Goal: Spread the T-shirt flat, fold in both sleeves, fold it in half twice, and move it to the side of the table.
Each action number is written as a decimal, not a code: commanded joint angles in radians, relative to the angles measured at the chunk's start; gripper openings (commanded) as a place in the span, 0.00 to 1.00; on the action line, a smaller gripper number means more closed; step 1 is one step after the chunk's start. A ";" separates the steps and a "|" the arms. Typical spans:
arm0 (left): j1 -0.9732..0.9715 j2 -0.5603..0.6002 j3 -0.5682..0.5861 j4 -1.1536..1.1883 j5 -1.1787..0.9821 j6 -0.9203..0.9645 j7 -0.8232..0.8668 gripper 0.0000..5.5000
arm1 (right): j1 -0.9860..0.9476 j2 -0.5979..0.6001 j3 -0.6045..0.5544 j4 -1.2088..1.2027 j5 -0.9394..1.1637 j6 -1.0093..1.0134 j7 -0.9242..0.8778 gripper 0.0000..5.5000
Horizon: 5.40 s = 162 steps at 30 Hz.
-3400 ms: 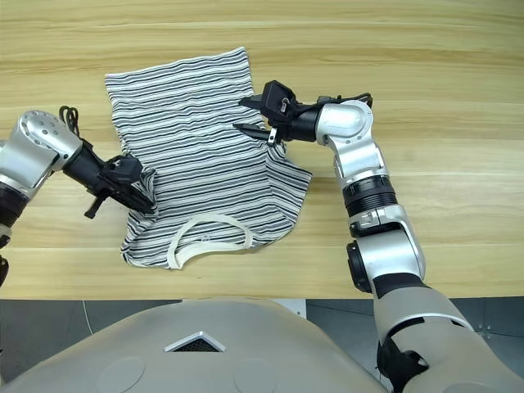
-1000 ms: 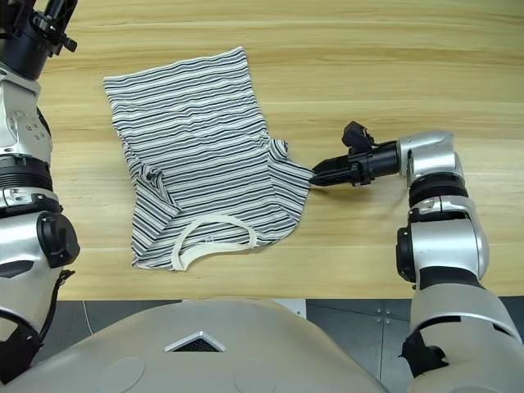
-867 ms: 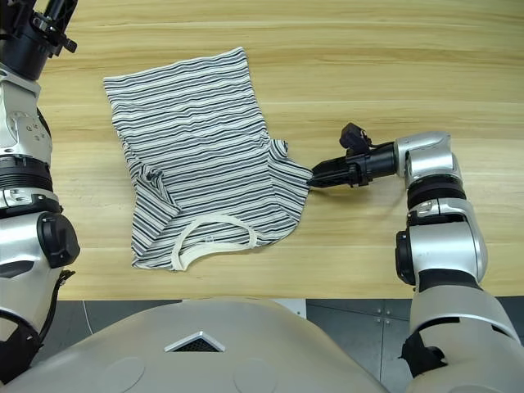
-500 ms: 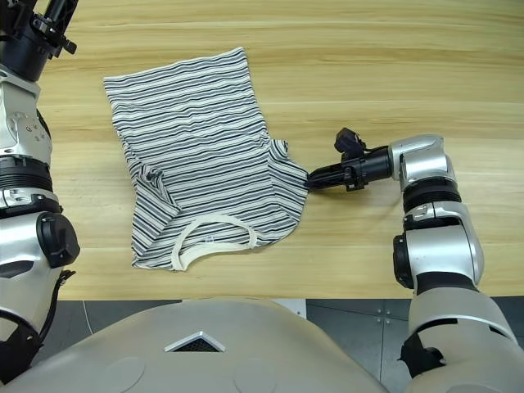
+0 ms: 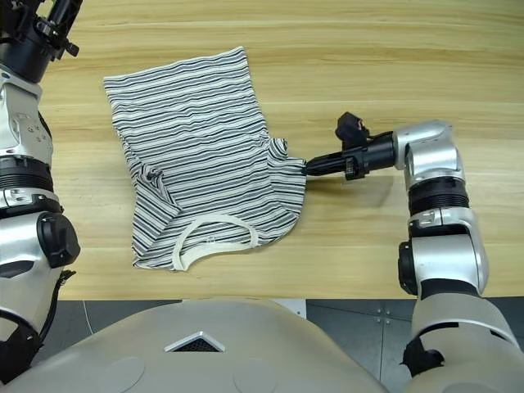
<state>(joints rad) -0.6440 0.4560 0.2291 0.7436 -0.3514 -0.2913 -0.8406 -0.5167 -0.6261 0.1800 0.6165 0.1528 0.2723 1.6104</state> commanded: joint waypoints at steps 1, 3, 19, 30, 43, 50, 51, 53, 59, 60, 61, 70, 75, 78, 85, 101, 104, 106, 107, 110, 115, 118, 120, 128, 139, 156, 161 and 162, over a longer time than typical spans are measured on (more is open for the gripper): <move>-0.009 0.005 -0.004 -0.002 0.010 -0.009 -0.015 0.41 | 0.046 -0.060 -0.008 -0.180 0.032 0.036 -0.003 0.02; -0.008 0.006 -0.003 -0.008 0.011 -0.009 -0.018 0.41 | 0.072 -0.077 0.004 -0.242 0.034 0.047 -0.006 0.02; -0.005 0.004 -0.008 -0.015 0.016 -0.016 -0.031 0.41 | 0.098 -0.005 0.154 -0.617 -0.093 0.071 -0.273 0.02; -0.011 0.006 -0.001 0.000 0.010 -0.031 -0.036 0.41 | 0.159 -0.016 0.339 -0.738 -0.128 0.095 -0.261 0.02; -0.008 0.008 0.004 0.000 0.004 -0.031 -0.044 0.41 | 0.117 0.071 0.260 -0.655 0.008 0.143 -0.300 0.15; 0.008 0.006 -0.092 -0.014 0.092 -0.045 -0.083 0.41 | 0.065 0.025 0.123 -0.642 0.262 0.301 -0.161 0.15; 0.037 0.011 -0.140 -0.041 0.127 -0.073 -0.124 0.41 | 0.059 0.005 0.072 -0.589 0.275 0.235 -0.136 0.15; 0.087 0.054 -0.259 -0.079 0.268 -0.165 -0.161 0.41 | 0.051 -0.037 -0.008 -0.425 0.200 0.012 -0.186 0.15; 0.367 0.487 -0.374 -0.444 0.549 -0.457 -0.332 0.58 | 0.182 -0.169 -0.051 -0.160 -0.118 -0.888 -0.374 0.34; 0.417 0.559 -0.347 -0.479 0.554 -0.469 -0.347 0.62 | 0.208 -0.177 -0.039 -0.167 -0.152 -0.994 -0.389 0.38; 0.475 0.623 -0.317 -0.522 0.555 -0.456 -0.364 0.65 | 0.225 -0.178 -0.032 -0.193 -0.155 -1.054 -0.385 0.41; 1.014 0.908 0.022 -0.876 0.721 -0.306 -0.489 0.70 | 0.158 -0.171 0.123 -0.101 -0.411 -1.591 -0.483 0.45; 0.927 0.704 -0.225 -0.884 0.923 -0.673 -0.168 0.70 | 0.110 -0.162 0.177 0.034 -0.535 -1.701 -0.600 0.45; 0.870 0.617 -0.307 -0.772 1.054 -0.848 0.009 0.70 | 0.082 -0.151 0.193 0.098 -0.631 -1.743 -0.671 0.45; 0.810 0.593 -0.359 -0.718 1.167 -1.009 0.231 0.70 | 0.072 -0.118 0.268 0.128 -0.748 -1.794 -0.819 0.45; 0.777 0.641 -0.477 -0.737 1.071 -0.921 0.249 0.70 | 0.085 -0.049 0.364 0.098 -1.063 -1.704 -1.133 0.45; 0.763 0.632 -0.469 -0.747 1.109 -0.924 0.265 0.71 | 0.085 -0.058 0.393 0.104 -1.145 -1.669 -1.225 0.42; 0.756 0.638 -0.478 -0.753 1.111 -0.918 0.260 0.67 | 0.078 -0.070 0.405 0.097 -1.162 -1.671 -1.271 0.34; 0.756 0.646 -0.482 -0.754 1.104 -0.915 0.258 0.65 | 0.073 -0.074 0.413 0.099 -1.174 -1.668 -1.291 0.31; 0.754 0.658 -0.487 -0.757 1.088 -0.909 0.258 0.55 | 0.059 -0.087 0.433 0.089 -1.178 -1.668 -1.321 0.19; 0.737 0.658 -0.505 -0.775 1.059 -0.890 0.244 0.40 | 0.047 -0.105 0.456 0.064 -1.137 -1.673 -1.320 0.02; 0.730 0.661 -0.519 -0.787 1.041 -0.875 0.232 0.28 | 0.044 -0.116 0.466 0.037 -1.097 -1.671 -1.300 0.02; 0.722 0.658 -0.529 -0.793 1.032 -0.868 0.223 0.22 | 0.044 -0.113 0.472 0.030 -1.090 -1.664 -1.301 0.02; 0.682 0.645 -0.587 -0.813 0.982 -0.792 0.150 0.02 | 0.050 -0.121 0.483 -0.013 -1.044 -1.651 -1.287 0.02; 0.461 0.642 -0.612 -0.894 0.600 -0.235 -0.296 0.02 | 0.053 -0.222 0.560 -0.143 -0.441 -1.453 -0.979 0.02; 0.515 0.745 -0.559 -0.886 0.276 -0.283 -0.607 0.02 | 0.405 -0.524 0.424 -0.841 0.357 -0.503 -0.325 0.02; 0.607 0.780 -0.524 -0.950 0.113 -0.311 -0.624 0.02 | 0.495 -0.576 0.332 -0.994 0.458 -0.313 -0.270 0.02; 0.615 0.780 -0.515 -0.958 0.095 -0.312 -0.623 0.02 | 0.508 -0.573 0.311 -1.015 0.484 -0.282 -0.263 0.02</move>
<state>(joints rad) -0.0420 1.2142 -0.3113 -0.1908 -0.2184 -0.6000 -1.4514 -0.0251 -1.1721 0.5385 -0.3549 0.5938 -0.0631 1.3309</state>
